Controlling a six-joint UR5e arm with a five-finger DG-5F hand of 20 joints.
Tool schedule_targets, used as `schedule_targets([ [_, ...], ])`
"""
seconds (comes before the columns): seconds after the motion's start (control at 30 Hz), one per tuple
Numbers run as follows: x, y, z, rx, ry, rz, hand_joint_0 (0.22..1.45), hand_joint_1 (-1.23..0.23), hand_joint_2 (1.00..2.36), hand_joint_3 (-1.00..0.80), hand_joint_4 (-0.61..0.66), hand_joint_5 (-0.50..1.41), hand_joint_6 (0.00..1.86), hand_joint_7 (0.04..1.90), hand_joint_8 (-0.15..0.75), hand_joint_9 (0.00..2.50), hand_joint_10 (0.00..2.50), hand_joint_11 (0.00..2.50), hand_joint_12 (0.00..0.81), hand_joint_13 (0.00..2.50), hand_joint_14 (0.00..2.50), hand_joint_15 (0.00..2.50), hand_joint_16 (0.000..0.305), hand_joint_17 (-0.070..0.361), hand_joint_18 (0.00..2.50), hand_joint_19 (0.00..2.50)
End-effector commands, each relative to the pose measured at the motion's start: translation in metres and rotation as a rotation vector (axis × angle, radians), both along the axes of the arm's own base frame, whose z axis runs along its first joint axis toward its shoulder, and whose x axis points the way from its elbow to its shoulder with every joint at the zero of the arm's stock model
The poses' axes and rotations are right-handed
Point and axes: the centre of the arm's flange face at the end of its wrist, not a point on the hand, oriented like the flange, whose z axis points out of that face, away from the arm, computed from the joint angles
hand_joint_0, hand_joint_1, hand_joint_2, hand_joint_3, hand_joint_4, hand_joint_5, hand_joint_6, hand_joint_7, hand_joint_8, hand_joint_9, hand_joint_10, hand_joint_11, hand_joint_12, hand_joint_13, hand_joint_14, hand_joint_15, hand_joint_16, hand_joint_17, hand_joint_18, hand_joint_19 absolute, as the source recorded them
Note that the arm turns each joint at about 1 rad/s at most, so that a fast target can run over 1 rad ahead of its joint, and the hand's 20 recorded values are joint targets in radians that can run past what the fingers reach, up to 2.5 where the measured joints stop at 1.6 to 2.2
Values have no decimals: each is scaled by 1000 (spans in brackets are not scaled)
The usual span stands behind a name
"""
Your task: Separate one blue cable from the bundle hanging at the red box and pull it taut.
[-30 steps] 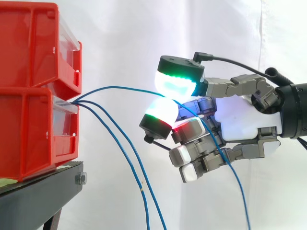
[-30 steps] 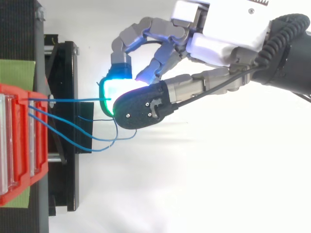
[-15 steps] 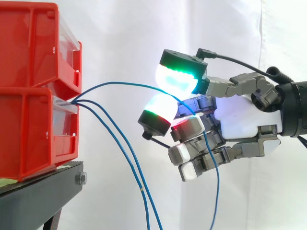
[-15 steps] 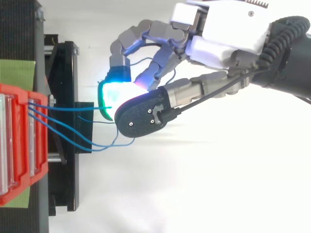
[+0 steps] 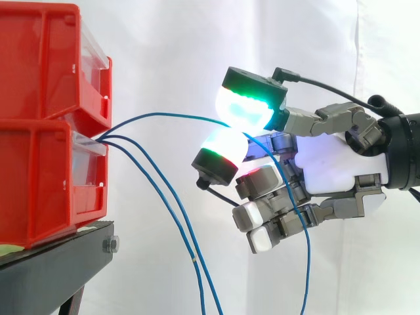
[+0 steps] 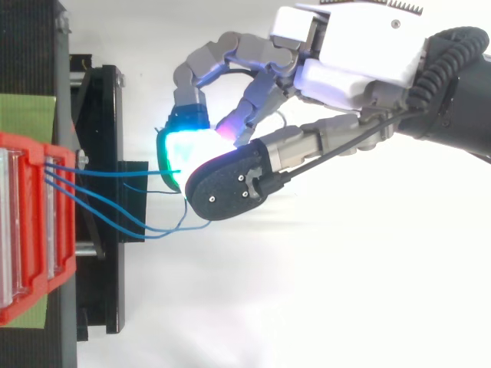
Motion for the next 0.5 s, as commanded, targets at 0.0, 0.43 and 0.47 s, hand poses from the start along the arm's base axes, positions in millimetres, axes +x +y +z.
schedule_targets([
  [0.0, 0, 0, 1, 0, -2, 0, 765, -766, 1012, -335, -68, -181, 982, 1308, 298, 1150, 14, 1280, 354, 908, 28, 885, 47, 105, 704, 733],
  [0.43, 0, 4, -1, 3, 2, 20, 767, -772, 1014, -277, -66, -176, 991, 1317, 308, 1179, 15, 1292, 356, 931, 27, 883, 46, 104, 712, 764],
  [0.47, 0, 4, -1, 3, 2, 23, 766, -771, 1014, -275, -71, -176, 992, 1314, 303, 1179, 14, 1287, 354, 932, 27, 883, 46, 104, 714, 765],
])
